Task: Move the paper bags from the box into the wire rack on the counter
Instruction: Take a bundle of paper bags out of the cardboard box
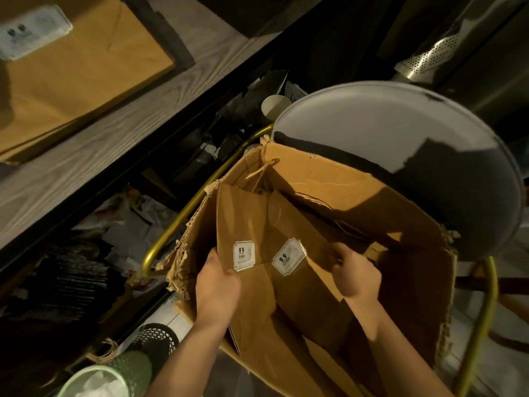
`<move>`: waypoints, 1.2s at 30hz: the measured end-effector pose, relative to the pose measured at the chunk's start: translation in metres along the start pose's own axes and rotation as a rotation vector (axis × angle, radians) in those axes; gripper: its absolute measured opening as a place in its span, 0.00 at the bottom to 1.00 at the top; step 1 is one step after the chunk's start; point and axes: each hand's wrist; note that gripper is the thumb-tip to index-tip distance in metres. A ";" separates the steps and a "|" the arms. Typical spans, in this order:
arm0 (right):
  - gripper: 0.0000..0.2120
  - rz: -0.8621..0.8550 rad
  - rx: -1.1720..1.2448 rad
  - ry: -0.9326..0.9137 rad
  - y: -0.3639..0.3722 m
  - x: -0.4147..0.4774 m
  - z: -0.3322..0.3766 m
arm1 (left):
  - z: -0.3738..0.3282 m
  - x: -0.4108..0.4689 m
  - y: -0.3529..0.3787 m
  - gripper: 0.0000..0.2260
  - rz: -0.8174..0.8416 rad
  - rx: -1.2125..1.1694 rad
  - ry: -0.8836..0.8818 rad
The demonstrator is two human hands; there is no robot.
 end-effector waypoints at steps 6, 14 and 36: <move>0.19 -0.192 0.253 0.180 -0.029 -0.034 -0.024 | 0.000 -0.003 0.002 0.08 -0.063 -0.085 -0.001; 0.15 -0.195 0.891 0.420 -0.030 -0.049 -0.049 | 0.007 -0.005 0.008 0.03 0.025 -0.312 -0.197; 0.21 0.348 0.889 0.537 0.041 -0.029 -0.023 | -0.001 -0.001 -0.005 0.08 0.113 -0.179 0.033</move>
Point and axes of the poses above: each hand's wrist, its own x-axis towards the middle knuckle, its own y-axis out of the palm, z = x × y, and after that the axes turned 5 degrees about -z, right-handed
